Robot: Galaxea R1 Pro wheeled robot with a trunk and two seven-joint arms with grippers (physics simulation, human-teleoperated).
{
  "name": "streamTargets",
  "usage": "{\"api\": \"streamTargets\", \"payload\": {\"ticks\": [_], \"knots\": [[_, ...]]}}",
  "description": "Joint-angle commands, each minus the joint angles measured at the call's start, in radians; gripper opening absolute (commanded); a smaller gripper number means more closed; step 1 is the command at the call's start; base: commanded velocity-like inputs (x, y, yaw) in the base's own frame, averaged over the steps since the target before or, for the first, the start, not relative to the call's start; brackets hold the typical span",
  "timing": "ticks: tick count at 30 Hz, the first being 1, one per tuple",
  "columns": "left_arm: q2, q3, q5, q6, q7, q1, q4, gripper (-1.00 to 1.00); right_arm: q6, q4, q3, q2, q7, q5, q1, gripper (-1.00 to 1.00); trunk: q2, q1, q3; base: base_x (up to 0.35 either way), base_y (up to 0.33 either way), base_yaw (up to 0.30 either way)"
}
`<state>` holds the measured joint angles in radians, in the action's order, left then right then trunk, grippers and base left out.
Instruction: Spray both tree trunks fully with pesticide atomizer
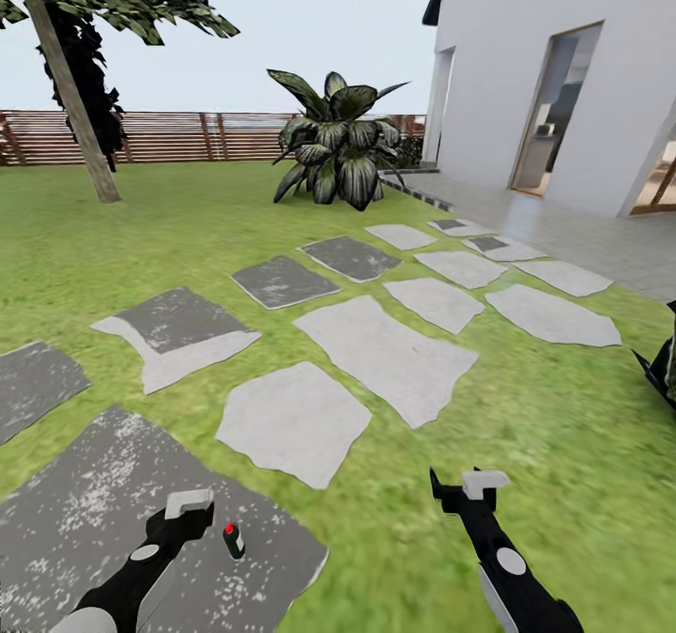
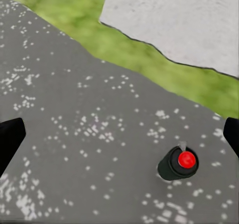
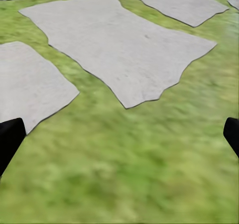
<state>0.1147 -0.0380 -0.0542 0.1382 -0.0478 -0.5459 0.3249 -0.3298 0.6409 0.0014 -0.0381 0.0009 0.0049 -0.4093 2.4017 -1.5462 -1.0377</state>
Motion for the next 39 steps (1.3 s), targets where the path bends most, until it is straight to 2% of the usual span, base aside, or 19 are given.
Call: {"api": "streamTargets", "payload": {"ticks": [1,9,21,28,39], "knots": [[0.0,0.0,-0.006,0.003,-0.001,-0.001,-0.002,1.0,-0.003,-0.001,0.0,0.0,-0.001,0.001,0.0,1.0,0.0,0.0,-0.001,0.169,-0.24,0.272],[-0.001,0.0,-0.006,0.001,-0.001,-0.002,-0.005,1.0,-0.003,-0.011,0.0,0.001,0.001,0.001,0.0,1.0,0.0,0.0,-0.001,0.145,-0.261,0.239],[0.0,-0.002,-0.006,0.001,-0.001,-0.002,-0.007,1.0,0.0,-0.03,0.003,0.0,0.005,0.003,0.0,1.0,0.0,0.0,-0.001,0.174,-0.27,0.009],[0.002,-0.002,-0.007,0.001,-0.001,-0.002,-0.007,1.0,-0.001,-0.029,0.003,0.0,0.005,0.033,0.0,1.0,0.0,0.0,-0.001,0.182,-0.263,0.007],[0.002,-0.001,-0.007,0.003,0.0,-0.001,-0.007,1.0,0.0,-0.032,0.003,0.001,0.004,0.049,0.0,1.0,0.0,0.0,-0.001,0.033,-0.038,0.112]]}}
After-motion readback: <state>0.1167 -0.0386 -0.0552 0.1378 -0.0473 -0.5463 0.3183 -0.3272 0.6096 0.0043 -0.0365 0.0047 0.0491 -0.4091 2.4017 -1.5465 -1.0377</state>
